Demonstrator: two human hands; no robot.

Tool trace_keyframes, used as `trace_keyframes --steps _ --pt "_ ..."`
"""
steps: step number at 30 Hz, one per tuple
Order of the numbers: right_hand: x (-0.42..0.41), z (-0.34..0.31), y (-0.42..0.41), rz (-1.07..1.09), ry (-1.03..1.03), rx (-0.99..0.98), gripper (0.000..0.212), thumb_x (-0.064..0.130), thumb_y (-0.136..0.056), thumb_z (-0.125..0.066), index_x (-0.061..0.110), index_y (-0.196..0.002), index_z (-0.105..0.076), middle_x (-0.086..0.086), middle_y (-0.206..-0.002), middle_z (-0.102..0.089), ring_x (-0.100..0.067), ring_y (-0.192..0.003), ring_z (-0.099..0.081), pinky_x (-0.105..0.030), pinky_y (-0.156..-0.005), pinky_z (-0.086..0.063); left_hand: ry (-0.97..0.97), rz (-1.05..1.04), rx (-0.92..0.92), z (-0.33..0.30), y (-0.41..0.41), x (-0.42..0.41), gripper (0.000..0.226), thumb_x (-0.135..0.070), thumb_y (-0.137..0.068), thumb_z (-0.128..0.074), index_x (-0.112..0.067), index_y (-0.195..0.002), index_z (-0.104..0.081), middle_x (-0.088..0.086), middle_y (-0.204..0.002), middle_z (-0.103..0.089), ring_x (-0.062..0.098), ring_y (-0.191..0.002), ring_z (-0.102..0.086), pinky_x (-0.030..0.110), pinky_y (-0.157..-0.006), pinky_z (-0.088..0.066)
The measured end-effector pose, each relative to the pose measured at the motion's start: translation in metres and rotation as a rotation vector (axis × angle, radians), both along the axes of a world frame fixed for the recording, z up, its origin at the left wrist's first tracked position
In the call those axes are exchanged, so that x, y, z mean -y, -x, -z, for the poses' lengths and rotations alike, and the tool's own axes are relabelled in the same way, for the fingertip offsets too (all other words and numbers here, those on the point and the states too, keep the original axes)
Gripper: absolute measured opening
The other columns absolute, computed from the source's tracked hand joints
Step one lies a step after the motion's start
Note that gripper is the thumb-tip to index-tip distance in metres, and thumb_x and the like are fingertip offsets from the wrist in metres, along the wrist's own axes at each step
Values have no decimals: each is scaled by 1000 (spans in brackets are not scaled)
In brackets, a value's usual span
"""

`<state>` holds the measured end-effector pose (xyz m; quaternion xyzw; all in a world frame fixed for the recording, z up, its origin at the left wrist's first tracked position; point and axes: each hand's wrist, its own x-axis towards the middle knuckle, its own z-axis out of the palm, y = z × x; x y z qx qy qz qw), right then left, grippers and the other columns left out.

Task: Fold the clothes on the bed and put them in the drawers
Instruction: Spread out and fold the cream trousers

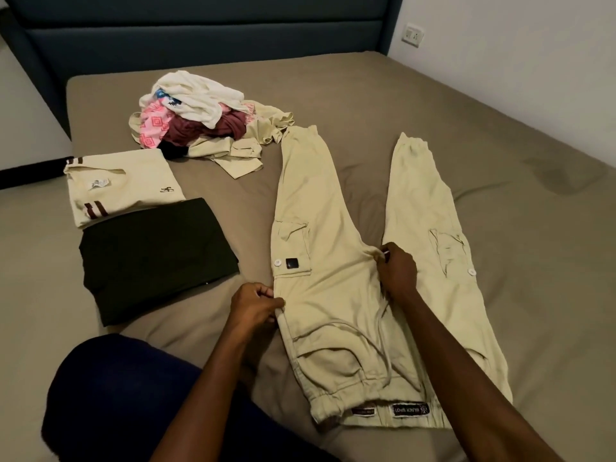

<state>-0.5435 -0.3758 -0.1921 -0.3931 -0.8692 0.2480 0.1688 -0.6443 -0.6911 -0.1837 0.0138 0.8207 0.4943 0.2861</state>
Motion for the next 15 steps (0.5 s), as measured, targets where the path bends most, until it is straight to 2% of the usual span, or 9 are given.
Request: trace_keyframes --steps 4,5,7,9,11,13,15 --pt "32 4 -26 -47 -291 -49 45 23 -97 -62 7 -138 -52 -19 -127 -60 -42 -116 -54 -51 -96 -46 -80 101 141 -7 -5 14 47 -29 -67 -96 1 -94 -73 11 -79 -78 21 -65 -72 28 -59 -60" --pt "41 9 -36 -105 -329 -49 52 29 -100 -59 8 -146 -46 -20 -140 -54 -41 -126 -49 -50 -104 -43 -70 159 172 -9 -8 14 49 -32 -66 -96 1 -94 -74 10 -80 -78 21 -67 -73 27 -60 -59" --pt "66 29 -61 -270 -354 70 69 50 -106 -43 10 -161 -29 -17 -165 -32 -33 -150 -31 -48 -120 -32 -26 267 184 -9 -17 16 45 -31 -65 -97 -2 -92 -77 10 -82 -79 21 -73 -75 25 -60 -59" --pt "75 47 -77 -371 -335 207 80 65 -105 -23 12 -164 -17 -9 -171 -14 -25 -158 -15 -46 -126 -22 3 326 171 -8 -22 13 39 -21 -66 -97 -3 -95 -77 10 -87 -79 24 -79 -76 27 -62 -60" --pt "75 50 -87 -390 -287 270 84 70 -102 -15 14 -165 -15 -4 -172 -10 -20 -159 -8 -45 -128 -16 16 362 179 -9 -29 12 39 -7 -68 -94 0 -102 -75 12 -90 -78 27 -82 -76 29 -62 -60" --pt "77 38 -90 -418 -221 262 82 69 -102 -21 16 -165 -18 0 -171 -10 -18 -159 -6 -42 -128 -12 16 377 205 -12 -30 15 42 1 -70 -90 5 -107 -72 16 -92 -76 29 -81 -75 29 -61 -59" --pt "80 14 -95 -440 -12 130 68 57 -107 -35 18 -162 -29 6 -168 -22 -14 -157 -17 -30 -125 -17 9 361 203 -12 -33 19 39 0 -73 -89 6 -108 -71 16 -87 -75 25 -74 -73 33 -62 -62"
